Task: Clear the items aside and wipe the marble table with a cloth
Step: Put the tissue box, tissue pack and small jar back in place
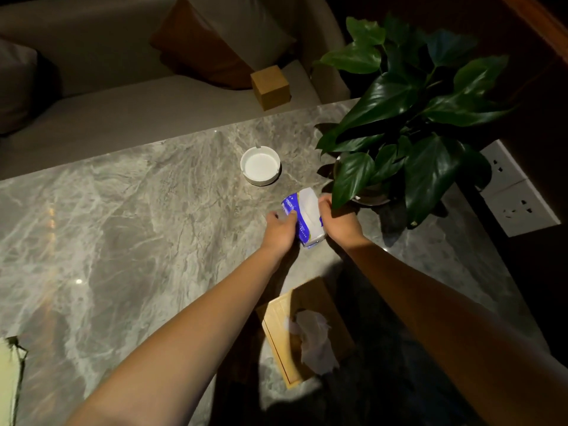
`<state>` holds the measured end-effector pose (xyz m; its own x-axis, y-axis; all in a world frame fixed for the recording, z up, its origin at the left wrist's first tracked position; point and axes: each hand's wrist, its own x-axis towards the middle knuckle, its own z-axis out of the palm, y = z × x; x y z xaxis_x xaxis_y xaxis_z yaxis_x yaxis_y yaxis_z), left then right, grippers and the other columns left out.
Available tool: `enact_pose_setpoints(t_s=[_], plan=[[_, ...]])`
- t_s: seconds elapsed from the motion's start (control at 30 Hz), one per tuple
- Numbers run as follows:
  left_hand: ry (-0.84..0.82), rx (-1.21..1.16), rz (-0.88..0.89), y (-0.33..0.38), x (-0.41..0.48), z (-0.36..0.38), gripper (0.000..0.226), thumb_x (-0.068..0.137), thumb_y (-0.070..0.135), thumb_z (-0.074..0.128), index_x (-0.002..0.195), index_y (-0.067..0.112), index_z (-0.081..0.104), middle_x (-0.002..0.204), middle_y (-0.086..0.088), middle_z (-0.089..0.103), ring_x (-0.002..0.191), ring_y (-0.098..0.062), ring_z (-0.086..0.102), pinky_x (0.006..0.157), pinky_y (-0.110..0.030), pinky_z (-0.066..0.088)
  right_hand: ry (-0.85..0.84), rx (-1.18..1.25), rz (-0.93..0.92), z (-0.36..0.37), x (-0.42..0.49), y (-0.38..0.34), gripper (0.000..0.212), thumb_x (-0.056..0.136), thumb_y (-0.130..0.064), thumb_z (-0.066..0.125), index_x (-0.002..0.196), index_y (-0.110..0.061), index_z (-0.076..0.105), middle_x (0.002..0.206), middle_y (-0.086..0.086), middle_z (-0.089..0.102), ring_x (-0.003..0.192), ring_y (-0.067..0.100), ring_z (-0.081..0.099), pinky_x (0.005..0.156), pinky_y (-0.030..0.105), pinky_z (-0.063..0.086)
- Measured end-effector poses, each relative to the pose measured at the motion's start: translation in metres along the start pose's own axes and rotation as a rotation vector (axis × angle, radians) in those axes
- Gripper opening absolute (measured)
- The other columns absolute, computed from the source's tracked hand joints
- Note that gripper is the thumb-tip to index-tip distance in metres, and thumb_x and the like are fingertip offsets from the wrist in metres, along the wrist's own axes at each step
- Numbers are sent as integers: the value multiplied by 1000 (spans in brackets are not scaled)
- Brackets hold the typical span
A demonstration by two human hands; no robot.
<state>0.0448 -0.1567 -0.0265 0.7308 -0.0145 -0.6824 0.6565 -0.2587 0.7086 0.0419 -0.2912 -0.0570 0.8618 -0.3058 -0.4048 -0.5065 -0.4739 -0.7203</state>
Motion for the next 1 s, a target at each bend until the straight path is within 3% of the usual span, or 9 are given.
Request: enact_pose_setpoints(t_s=[0.07,0.17,0.3,0.4,0.53,0.67,0.73,0.83,1.0], plan=[[138,-67,59,4,12,-11,53,98,24,44,142,3,24,129,-12,47,112,-25,51,96,-29,38,41,19,-92,-3,8,-7,64,88,-56,41,124,-7,57,127,12,60,121,28,54,106,42,40],[239,-118,50,15,42,-32,55,96,26,45,143,3,26,137,-21,46,126,-36,48,108,-45,36,-21,20,-134,-7,23,-39,38,101,-31,42,132,-13,52,136,5,53,130,23,45,114,38,29],[234,-193,26,37,79,-50,52,97,32,40,140,3,33,140,-27,43,130,-39,42,107,-45,35,-174,-71,-209,-2,53,-62,41,103,-32,35,142,-21,43,145,4,47,133,22,43,114,34,29],[190,-258,42,53,104,-56,57,90,45,39,135,10,42,132,-19,52,116,-30,53,102,-38,41,-185,-20,-181,8,76,-71,48,100,-36,37,145,-18,41,151,5,41,140,21,35,117,33,23],[176,-232,74,37,168,-51,89,57,70,35,128,21,53,125,-11,59,113,-28,56,103,-47,43,-180,37,-153,19,99,-79,43,104,-20,38,145,-9,40,151,9,39,140,21,34,104,16,21],[111,-234,60,43,173,-41,92,51,73,34,123,20,56,125,-13,59,114,-30,57,103,-48,43,-132,45,-154,25,112,-75,39,103,-18,39,140,-8,47,143,10,50,131,21,45,88,12,29],[87,-252,70,42,178,-36,86,54,75,36,118,23,60,122,-11,61,113,-29,57,103,-48,42,-124,63,-147,24,111,-75,38,102,-17,40,138,-8,50,138,10,54,127,21,48,91,14,31],[73,-238,67,42,177,-31,84,54,76,34,117,27,61,123,-8,61,115,-27,56,105,-47,40,-114,84,-135,21,109,-73,38,102,-19,38,136,-12,53,135,9,57,126,21,50,107,29,36],[22,-263,76,32,164,-21,86,58,76,33,123,26,57,130,-9,56,118,-27,53,106,-48,39,-89,50,-189,21,106,-54,56,84,-48,31,120,-21,64,116,6,66,111,20,58,102,41,44]])
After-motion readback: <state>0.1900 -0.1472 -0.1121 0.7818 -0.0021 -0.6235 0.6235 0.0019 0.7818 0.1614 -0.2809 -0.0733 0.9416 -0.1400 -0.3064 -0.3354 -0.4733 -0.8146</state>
